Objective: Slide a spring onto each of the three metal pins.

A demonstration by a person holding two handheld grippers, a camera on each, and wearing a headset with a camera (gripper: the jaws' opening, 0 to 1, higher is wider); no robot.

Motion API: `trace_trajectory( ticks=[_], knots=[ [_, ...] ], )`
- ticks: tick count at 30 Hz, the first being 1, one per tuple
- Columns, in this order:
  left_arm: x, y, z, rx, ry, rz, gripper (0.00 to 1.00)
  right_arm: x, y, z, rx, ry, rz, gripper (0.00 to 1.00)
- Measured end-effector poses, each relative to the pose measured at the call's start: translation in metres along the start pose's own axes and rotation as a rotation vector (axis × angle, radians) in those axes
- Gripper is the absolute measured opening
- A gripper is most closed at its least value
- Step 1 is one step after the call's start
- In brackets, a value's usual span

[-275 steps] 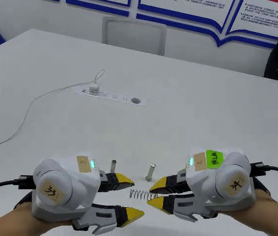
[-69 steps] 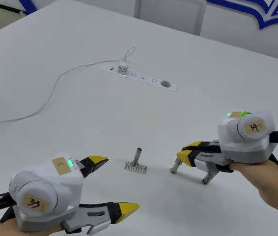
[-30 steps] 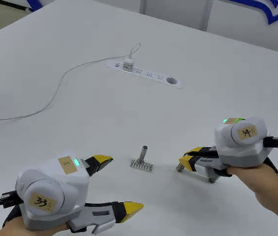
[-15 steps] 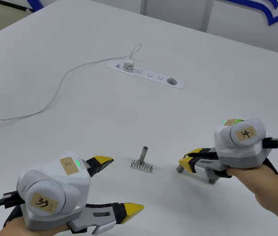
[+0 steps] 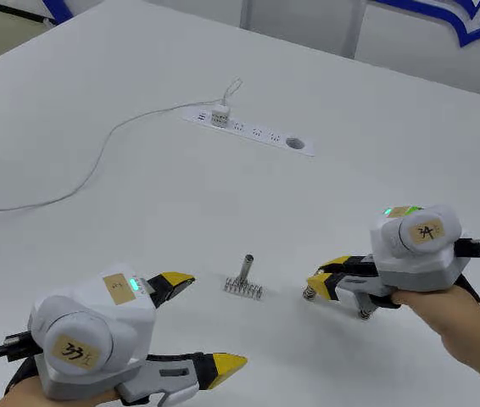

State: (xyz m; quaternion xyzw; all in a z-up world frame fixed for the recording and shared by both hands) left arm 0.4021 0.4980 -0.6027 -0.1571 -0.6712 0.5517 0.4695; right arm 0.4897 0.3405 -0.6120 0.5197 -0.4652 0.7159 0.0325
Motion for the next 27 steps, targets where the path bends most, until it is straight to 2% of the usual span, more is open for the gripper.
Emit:
trace_trajectory(
  ticks=[4, 6, 8, 10, 12, 17, 22, 27],
  knots=[
    [0.000, 0.000, -0.001, 0.003, -0.002, 0.001, 0.69, 0.007, -0.010, 0.002, 0.012, 0.031, 0.038, 0.16],
    [0.000, 0.000, -0.001, 0.005, -0.002, 0.003, 0.69, 0.010, -0.018, -0.001, 0.050, 0.040, 0.060, 0.16],
    [0.000, 0.000, -0.001, 0.002, -0.002, 0.003, 0.69, 0.011, -0.026, -0.009, 0.107, 0.019, 0.080, 0.16],
    [0.000, -0.001, 0.000, 0.004, 0.000, 0.006, 0.69, 0.009, -0.031, -0.024, 0.154, -0.036, 0.091, 0.16],
    [0.000, -0.001, 0.000, 0.003, -0.001, 0.006, 0.69, 0.005, -0.031, -0.037, 0.211, -0.078, 0.069, 0.16],
    [0.000, -0.001, 0.000, 0.003, -0.002, 0.007, 0.69, -0.014, -0.028, -0.061, 0.328, -0.143, 0.006, 0.16],
    [0.001, -0.001, -0.001, 0.003, -0.006, 0.004, 0.69, -0.034, -0.024, -0.069, 0.354, -0.171, -0.040, 0.16],
    [0.001, -0.001, -0.001, 0.003, -0.007, 0.005, 0.69, -0.048, -0.022, -0.067, 0.367, -0.177, -0.075, 0.16]
  ],
)
Point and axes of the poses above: the centre of the closed fingertips' face, and the gripper's own axes: x roughly backward along the fingers, z roughly to its right, y roughly out of its underside, the point moved 3 cm from there along x, roughly backward along the fingers, and after that the axes turned 5 degrees about -z, right-handed, at the moved point
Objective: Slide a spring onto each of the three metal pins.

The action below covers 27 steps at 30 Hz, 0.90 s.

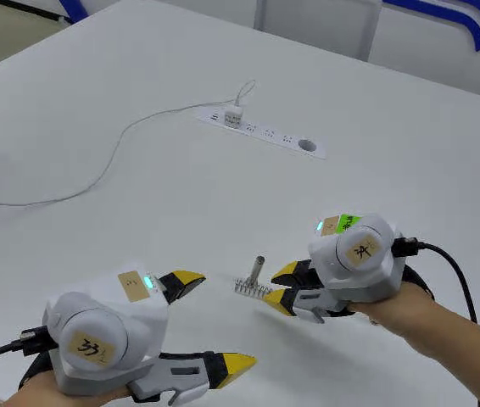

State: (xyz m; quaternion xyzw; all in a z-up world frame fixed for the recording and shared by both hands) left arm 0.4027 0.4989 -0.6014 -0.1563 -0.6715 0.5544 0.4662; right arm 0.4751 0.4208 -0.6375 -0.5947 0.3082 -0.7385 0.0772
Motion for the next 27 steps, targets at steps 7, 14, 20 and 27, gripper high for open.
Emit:
trace_trajectory(
  ticks=[7, 14, 20, 27],
  knots=[
    [0.000, 0.001, -0.002, 0.009, -0.007, -0.001, 0.69, -0.009, 0.002, 0.003, 0.022, -0.011, -0.033, 0.16],
    [-0.001, 0.002, -0.002, 0.006, -0.002, -0.010, 0.69, -0.017, 0.005, 0.004, 0.019, -0.025, -0.045, 0.16],
    [-0.001, 0.003, -0.002, 0.010, -0.003, -0.009, 0.69, -0.019, 0.007, 0.001, 0.025, -0.041, -0.055, 0.15],
    [-0.001, 0.003, -0.002, 0.008, 0.000, -0.010, 0.69, -0.018, 0.007, -0.001, 0.034, -0.052, -0.053, 0.11]
  ],
)
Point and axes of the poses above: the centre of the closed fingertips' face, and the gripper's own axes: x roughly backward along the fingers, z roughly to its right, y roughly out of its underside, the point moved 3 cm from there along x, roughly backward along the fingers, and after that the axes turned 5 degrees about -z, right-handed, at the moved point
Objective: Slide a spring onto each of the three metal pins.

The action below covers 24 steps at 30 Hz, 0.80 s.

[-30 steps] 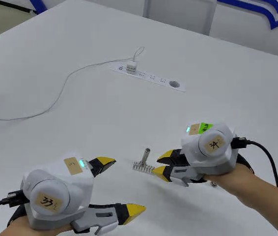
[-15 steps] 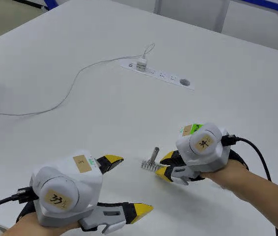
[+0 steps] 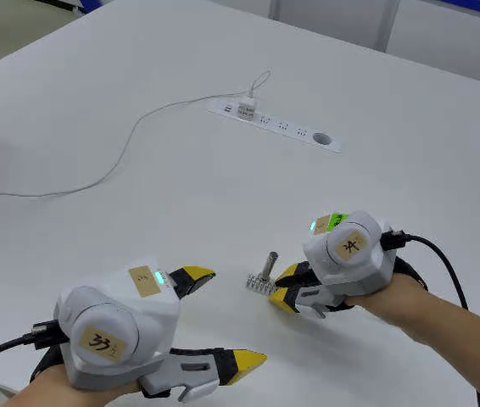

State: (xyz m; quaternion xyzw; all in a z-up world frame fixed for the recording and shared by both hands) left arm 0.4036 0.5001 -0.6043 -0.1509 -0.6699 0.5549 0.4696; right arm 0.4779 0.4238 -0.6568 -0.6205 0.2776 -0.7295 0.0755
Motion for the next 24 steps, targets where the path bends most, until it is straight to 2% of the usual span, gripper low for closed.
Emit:
trace_trajectory(
  ticks=[7, 17, 22, 24],
  knots=[
    [0.000, 0.000, 0.001, -0.002, 0.001, -0.003, 0.69, 0.003, 0.000, -0.001, 0.017, 0.007, 0.001, 0.11],
    [-0.001, 0.002, 0.004, -0.013, 0.014, -0.016, 0.68, 0.021, -0.004, -0.004, 0.022, 0.011, 0.040, 0.11],
    [0.000, -0.003, 0.000, 0.007, 0.001, 0.001, 0.67, 0.033, -0.007, -0.007, 0.034, 0.018, 0.060, 0.11],
    [0.002, -0.008, -0.003, 0.035, -0.010, 0.027, 0.67, 0.040, -0.008, -0.008, 0.036, 0.024, 0.070, 0.11]
  ],
)
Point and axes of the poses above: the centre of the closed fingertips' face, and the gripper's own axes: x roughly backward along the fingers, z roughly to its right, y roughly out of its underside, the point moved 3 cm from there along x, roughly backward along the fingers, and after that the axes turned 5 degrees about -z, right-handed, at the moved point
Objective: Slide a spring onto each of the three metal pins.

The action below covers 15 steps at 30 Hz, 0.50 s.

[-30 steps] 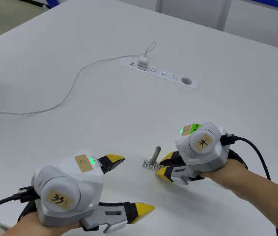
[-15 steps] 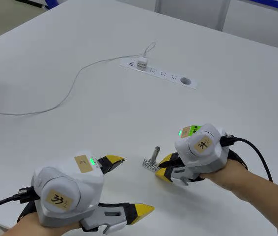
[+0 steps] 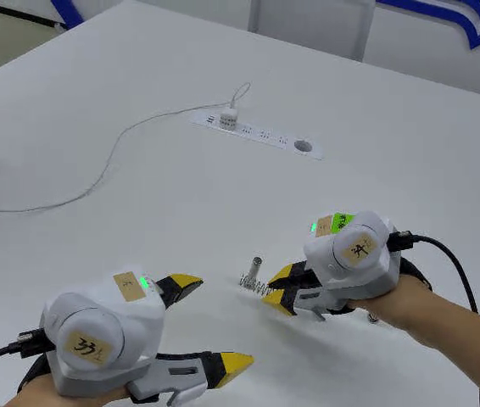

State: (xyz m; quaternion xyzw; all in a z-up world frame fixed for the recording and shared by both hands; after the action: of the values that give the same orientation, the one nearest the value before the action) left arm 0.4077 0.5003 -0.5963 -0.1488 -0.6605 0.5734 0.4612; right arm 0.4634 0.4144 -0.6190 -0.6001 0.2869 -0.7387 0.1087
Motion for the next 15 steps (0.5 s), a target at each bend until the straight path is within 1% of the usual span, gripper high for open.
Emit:
trace_trajectory(
  ticks=[1, 2, 5, 7, 10, 13, 15],
  knots=[
    [0.000, -0.003, -0.002, 0.017, -0.005, 0.011, 0.67, 0.004, -0.001, 0.000, 0.002, 0.004, 0.005, 0.11],
    [0.000, -0.004, -0.003, 0.021, -0.006, 0.015, 0.66, 0.007, -0.001, -0.001, 0.002, 0.006, 0.009, 0.11],
    [-0.001, -0.006, -0.003, 0.018, -0.006, 0.017, 0.65, 0.015, -0.001, -0.003, -0.001, 0.010, 0.021, 0.11],
    [-0.001, -0.010, -0.002, 0.007, 0.001, 0.021, 0.65, 0.020, -0.001, -0.004, 0.003, 0.015, 0.026, 0.11],
    [-0.002, -0.016, 0.001, -0.024, 0.021, 0.022, 0.66, 0.028, -0.002, -0.007, 0.011, 0.020, 0.034, 0.11],
    [-0.004, -0.023, 0.004, -0.069, 0.048, 0.014, 0.66, 0.036, -0.004, -0.010, 0.020, 0.021, 0.048, 0.11],
    [-0.005, -0.027, 0.007, -0.107, 0.076, 0.005, 0.65, 0.040, -0.005, -0.013, 0.034, 0.023, 0.051, 0.11]
  ],
)
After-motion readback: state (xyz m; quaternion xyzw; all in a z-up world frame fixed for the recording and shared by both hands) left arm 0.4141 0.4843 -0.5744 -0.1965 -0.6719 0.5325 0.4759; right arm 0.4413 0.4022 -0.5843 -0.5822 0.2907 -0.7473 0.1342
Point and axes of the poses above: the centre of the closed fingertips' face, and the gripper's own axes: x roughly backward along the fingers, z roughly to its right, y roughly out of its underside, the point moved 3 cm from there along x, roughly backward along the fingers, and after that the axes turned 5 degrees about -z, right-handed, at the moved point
